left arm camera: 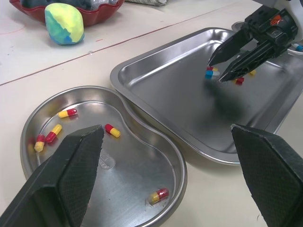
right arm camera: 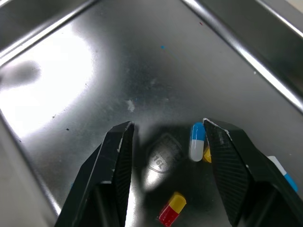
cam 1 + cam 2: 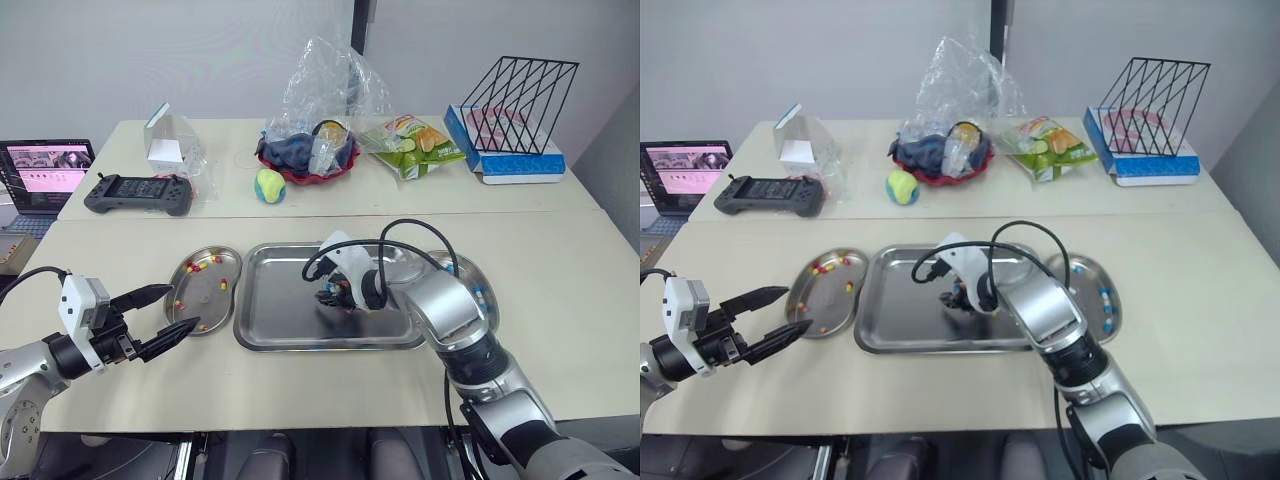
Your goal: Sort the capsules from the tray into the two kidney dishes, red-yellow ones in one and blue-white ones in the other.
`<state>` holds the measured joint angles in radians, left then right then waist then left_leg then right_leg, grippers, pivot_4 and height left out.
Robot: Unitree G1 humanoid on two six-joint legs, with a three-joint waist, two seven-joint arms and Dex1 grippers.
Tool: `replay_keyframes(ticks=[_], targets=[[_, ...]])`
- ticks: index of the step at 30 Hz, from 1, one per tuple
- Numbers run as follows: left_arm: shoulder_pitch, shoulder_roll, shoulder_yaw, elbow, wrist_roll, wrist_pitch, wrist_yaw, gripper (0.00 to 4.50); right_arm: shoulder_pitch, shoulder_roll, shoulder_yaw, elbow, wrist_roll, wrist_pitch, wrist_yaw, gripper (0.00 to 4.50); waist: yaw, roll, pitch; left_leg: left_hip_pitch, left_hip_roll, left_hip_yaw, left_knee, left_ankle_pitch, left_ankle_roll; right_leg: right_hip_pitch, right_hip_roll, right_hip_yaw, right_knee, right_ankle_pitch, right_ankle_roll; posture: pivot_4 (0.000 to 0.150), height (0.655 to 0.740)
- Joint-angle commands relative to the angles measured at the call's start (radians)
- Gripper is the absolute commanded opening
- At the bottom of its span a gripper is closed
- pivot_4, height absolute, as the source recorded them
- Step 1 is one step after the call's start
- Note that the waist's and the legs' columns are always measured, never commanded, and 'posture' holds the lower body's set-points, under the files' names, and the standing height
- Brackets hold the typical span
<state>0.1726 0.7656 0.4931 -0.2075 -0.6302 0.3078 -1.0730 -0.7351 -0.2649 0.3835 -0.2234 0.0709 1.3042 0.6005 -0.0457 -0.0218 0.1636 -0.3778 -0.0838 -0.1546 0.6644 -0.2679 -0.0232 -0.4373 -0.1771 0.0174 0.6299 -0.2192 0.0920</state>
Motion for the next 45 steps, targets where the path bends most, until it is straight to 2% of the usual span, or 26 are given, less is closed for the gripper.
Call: replay_keyframes(ticks=[1,20,21,26,27,33,38,42,45], targets=[[0.0,0.017,0.03,-0.012,-0.008,-0.005,0.0,4.5,-0.014,-0.009,0.015,-0.016,0.014,-0.033,-0.017,2.38,0.0,0.0,0.0,0.0,0.0,0.0,0.0,0.0,0.0,0.0,0.0,0.0,0.0,0.0,0.0,0.15,0.74],[-0.022,0.011,0.023,-0.012,-0.009,-0.006,0.018,4.5,0.01,-0.013,0.039,-0.003,0.066,-0.007,-0.07,2.38,0.0,0.0,0.0,0.0,0.0,0.0,0.0,0.0,0.0,0.0,0.0,0.0,0.0,0.0,0.0,0.15,0.74],[-0.022,0.013,0.022,-0.011,-0.008,-0.003,0.019,4.5,0.01,-0.019,0.047,-0.004,0.067,-0.007,-0.07,1.85,0.0,0.0,0.0,0.0,0.0,0.0,0.0,0.0,0.0,0.0,0.0,0.0,0.0,0.0,0.0,0.15,0.74],[-0.025,0.019,0.016,-0.01,0.0,-0.001,0.019,4.5,0.009,-0.022,0.049,-0.001,0.079,-0.008,-0.08,0.21,0.0,0.0,0.0,0.001,0.0,0.0,0.0,0.0,0.0,0.001,0.0,0.0,0.0,0.0,0.0,0.15,0.74],[-0.026,0.019,0.016,-0.01,-0.001,0.0,0.019,4.5,0.009,-0.022,0.049,-0.001,0.08,-0.008,-0.082,0.06,0.0,0.0,0.0,0.001,0.0,0.0,0.0,0.0,0.0,0.001,0.0,0.0,0.0,0.0,0.0,0.15,0.74],[-0.03,0.022,0.013,-0.01,0.0,0.002,0.02,4.5,0.0,-0.028,0.037,-0.007,0.098,0.001,-0.079,0.06,0.001,0.0,0.0,0.001,0.0,0.0,0.0,0.0,0.0,0.001,0.0,0.0,0.0,0.0,0.0,0.15,0.74],[-0.034,0.022,0.011,-0.009,-0.002,-0.001,0.017,4.5,-0.032,-0.049,-0.042,-0.017,0.166,0.003,-0.03,0.06,0.001,0.0,0.0,0.0,0.0,0.0,0.0,0.0,0.0,0.0,0.0,0.0,0.0,0.0,0.0,0.15,0.74],[-0.044,0.024,0.003,-0.006,-0.006,0.0,0.009,4.5,-0.065,-0.14,-0.098,0.012,0.214,-0.055,0.055,0.06,0.002,0.0,0.0,0.0,0.0,0.0,0.0,0.0,0.0,0.001,0.0,0.0,0.0,0.0,0.0,0.15,0.74],[-0.1,0.027,-0.034,0.026,-0.002,0.002,-0.001,4.5,-0.105,-0.38,-0.153,0.112,0.242,-0.149,0.244,0.06,0.016,0.0,0.0,-0.001,-0.001,0.0,0.0,0.0,0.001,0.001,0.0,-0.001,0.0,0.0,0.0,0.15,0.74]])
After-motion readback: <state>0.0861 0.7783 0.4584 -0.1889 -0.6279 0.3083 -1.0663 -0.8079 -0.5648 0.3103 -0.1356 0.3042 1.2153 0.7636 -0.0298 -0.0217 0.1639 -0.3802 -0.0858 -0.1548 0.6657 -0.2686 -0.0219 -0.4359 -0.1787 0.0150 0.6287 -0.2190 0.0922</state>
